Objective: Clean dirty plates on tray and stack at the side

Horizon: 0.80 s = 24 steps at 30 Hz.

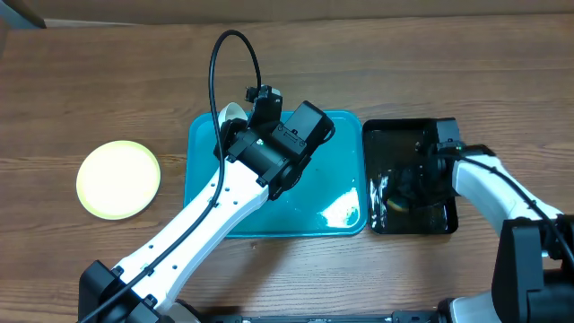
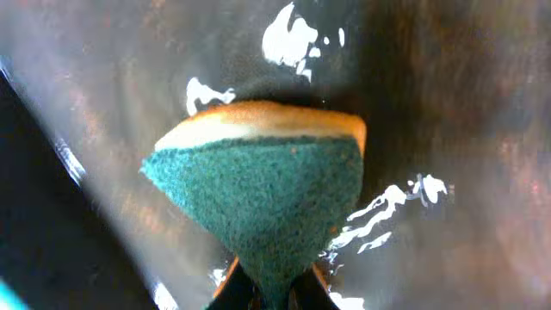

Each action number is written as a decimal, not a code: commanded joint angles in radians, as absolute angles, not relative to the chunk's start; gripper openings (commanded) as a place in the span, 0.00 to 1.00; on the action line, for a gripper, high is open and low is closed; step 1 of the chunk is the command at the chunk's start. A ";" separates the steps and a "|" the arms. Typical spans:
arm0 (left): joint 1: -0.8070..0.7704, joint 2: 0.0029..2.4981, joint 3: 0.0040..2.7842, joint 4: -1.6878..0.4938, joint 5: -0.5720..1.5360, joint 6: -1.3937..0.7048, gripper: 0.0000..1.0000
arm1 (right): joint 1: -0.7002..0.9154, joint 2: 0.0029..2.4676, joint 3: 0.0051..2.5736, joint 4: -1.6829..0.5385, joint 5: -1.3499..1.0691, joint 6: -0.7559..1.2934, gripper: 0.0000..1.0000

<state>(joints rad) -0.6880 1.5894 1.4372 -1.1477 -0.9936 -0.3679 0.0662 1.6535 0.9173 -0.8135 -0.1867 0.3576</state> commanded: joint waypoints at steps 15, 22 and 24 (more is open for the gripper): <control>-0.692 1.560 1.437 -1.152 -0.918 -0.394 0.04 | 0.068 1.652 0.942 -0.773 -0.200 0.306 0.04; -0.673 1.560 1.437 -1.156 -0.822 -0.427 0.04 | 0.068 1.652 0.780 -0.569 -0.200 0.307 0.04; -0.665 1.559 1.437 -1.156 -0.809 -0.428 0.04 | 0.068 1.652 0.780 -0.568 -0.201 0.306 0.05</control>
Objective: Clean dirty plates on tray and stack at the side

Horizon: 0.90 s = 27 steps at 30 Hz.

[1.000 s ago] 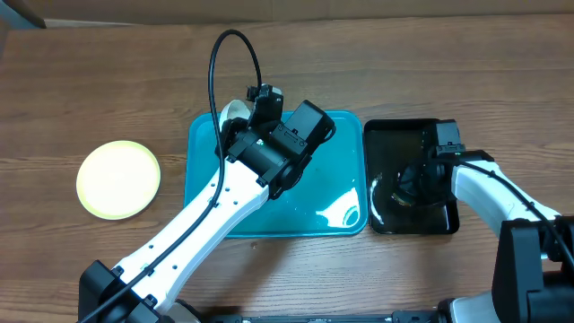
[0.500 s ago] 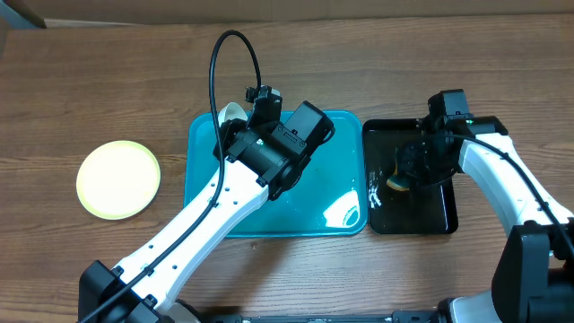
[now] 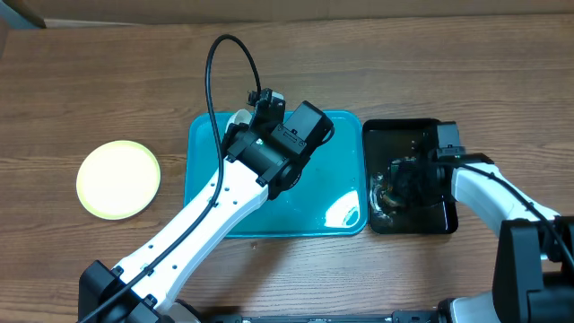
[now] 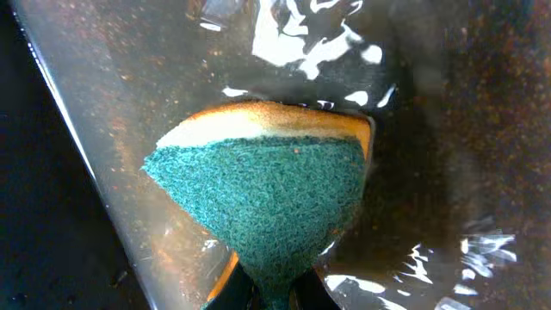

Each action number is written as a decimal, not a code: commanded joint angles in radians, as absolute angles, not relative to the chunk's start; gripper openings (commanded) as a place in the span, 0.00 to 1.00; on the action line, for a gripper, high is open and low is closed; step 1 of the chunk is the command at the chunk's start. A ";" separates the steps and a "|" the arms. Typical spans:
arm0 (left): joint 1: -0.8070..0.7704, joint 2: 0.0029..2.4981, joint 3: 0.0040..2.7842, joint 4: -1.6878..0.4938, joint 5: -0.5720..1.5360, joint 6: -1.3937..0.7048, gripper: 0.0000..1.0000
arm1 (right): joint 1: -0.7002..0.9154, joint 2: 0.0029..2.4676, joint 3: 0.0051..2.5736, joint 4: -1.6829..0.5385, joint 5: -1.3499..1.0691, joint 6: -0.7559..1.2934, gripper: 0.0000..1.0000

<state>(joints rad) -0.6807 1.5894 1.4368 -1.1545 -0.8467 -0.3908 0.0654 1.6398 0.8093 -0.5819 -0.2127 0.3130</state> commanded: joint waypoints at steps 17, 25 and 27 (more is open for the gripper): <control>-0.522 1.559 1.437 -1.223 -0.583 -0.480 0.04 | 0.068 1.649 1.236 -1.028 -0.106 0.306 0.40; -0.339 1.561 1.437 -1.226 -0.193 -0.448 0.27 | 0.109 1.584 1.309 -1.223 -0.105 0.294 0.41; -0.309 1.564 1.437 -1.230 -0.155 -0.435 0.37 | 0.131 1.553 1.309 -1.246 -0.105 0.295 0.41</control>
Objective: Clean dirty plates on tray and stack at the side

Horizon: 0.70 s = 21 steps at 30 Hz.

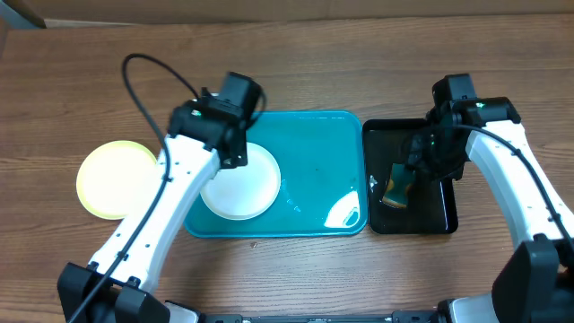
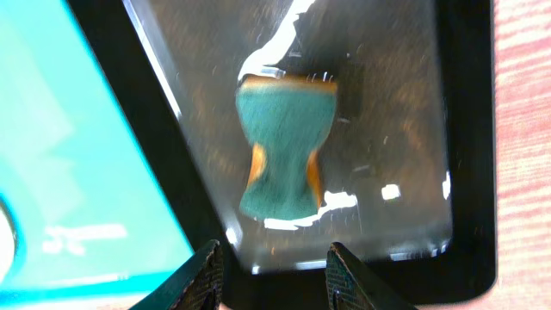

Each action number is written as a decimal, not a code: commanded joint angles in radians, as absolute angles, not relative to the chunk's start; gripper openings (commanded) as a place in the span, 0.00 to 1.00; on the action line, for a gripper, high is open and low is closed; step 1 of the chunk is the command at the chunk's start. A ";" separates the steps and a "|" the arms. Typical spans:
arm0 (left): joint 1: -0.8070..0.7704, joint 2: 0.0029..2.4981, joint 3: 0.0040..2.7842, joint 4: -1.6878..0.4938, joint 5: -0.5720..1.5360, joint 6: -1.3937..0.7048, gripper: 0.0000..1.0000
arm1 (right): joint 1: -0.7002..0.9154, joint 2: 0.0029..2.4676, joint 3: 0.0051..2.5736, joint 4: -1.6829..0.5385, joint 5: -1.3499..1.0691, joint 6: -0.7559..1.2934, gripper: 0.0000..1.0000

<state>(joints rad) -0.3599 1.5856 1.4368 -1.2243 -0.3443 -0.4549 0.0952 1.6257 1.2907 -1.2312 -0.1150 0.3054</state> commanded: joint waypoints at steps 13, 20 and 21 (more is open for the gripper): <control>-0.255 1.611 1.380 -1.251 -0.060 -0.366 0.61 | 0.265 1.200 1.249 -1.314 -0.060 0.370 0.49; -0.229 1.640 1.289 -1.175 -0.040 -0.365 0.72 | 0.265 1.169 1.172 -1.344 -0.045 0.370 0.50; -0.220 1.646 1.279 -1.166 -0.031 -0.361 0.72 | 0.265 1.171 1.166 -1.343 -0.045 0.370 0.51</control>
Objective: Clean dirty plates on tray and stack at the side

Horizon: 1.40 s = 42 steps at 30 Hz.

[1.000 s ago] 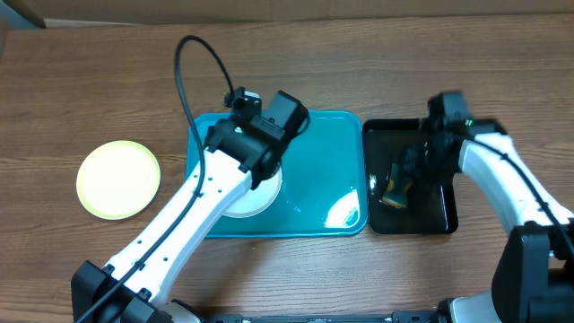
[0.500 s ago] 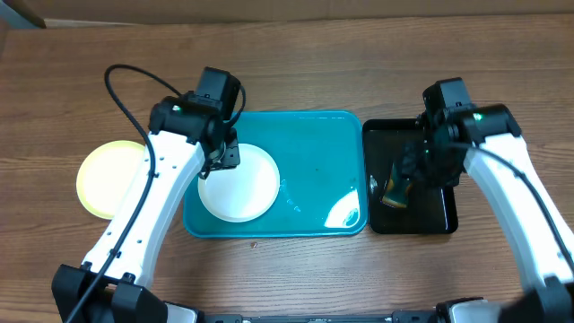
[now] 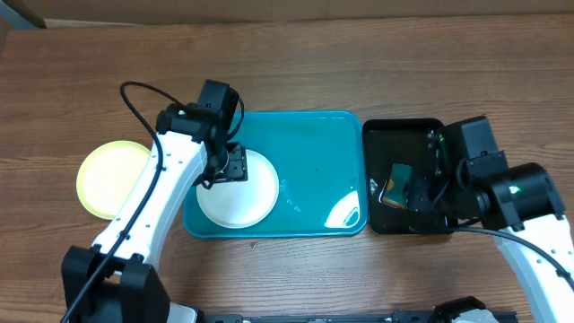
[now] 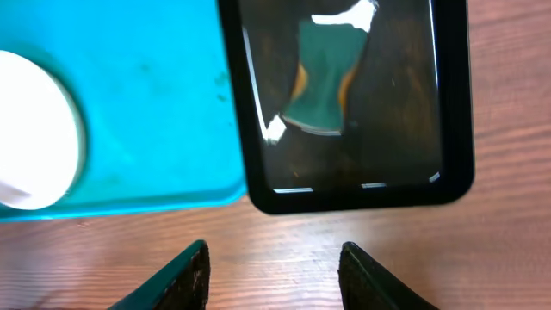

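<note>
A white plate (image 3: pixel 240 190) lies flat on the teal tray (image 3: pixel 314 152), toward its left end. My left gripper (image 3: pixel 230 165) sits on the plate's upper left rim; whether its jaws are open or shut does not show. A yellow-green plate (image 3: pixel 108 179) rests on the table left of the tray. The green and yellow sponge (image 4: pixel 323 77) lies in the wet black tray (image 4: pixel 456 129). My right gripper (image 4: pixel 274 248) hangs open and empty above the bare table just in front of the black tray. The white plate (image 4: pixel 30 142) also shows at the left edge of the right wrist view.
The black tray (image 3: pixel 448 220) stands against the right side of the teal tray and holds shallow water. A black cable (image 3: pixel 143 90) loops from the left arm over the table. The wooden table (image 3: pixel 359 54) runs all round both trays.
My right gripper, still open, has drawn up and back from over the sponge to above the table at the black tray's near edge. The left gripper has shifted slightly further onto the white plate.
At first my right gripper was shut on the sponge in the black tray's water, while the left arm held the white plate tilted over the teal tray. Later the sponge lay loose in the black tray and the plate lay flat. Now the right gripper is withdrawn.
</note>
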Each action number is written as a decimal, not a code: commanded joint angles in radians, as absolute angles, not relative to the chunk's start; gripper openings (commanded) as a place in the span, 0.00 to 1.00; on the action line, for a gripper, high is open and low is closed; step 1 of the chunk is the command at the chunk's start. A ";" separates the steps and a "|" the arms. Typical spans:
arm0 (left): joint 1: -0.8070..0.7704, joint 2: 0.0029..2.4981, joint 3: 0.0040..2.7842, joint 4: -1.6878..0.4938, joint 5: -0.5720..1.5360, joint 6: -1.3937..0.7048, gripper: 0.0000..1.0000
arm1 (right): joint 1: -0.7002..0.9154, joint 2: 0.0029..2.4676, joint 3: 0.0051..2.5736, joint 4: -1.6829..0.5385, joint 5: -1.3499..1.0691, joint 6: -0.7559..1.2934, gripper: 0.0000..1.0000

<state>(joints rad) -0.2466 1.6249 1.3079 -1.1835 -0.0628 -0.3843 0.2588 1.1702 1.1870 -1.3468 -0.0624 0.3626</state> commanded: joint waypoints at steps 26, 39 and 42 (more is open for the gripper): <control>-0.096 1.857 1.219 -1.199 0.057 -0.424 0.72 | 0.265 1.174 1.151 -1.341 -0.045 0.336 0.70; -0.097 1.858 1.114 -1.127 0.056 -0.454 0.65 | 0.265 1.174 1.151 -1.338 -0.045 0.336 0.70; -0.097 1.858 1.090 -1.108 0.056 -0.454 0.66 | 0.265 1.174 1.151 -1.339 -0.045 0.336 0.70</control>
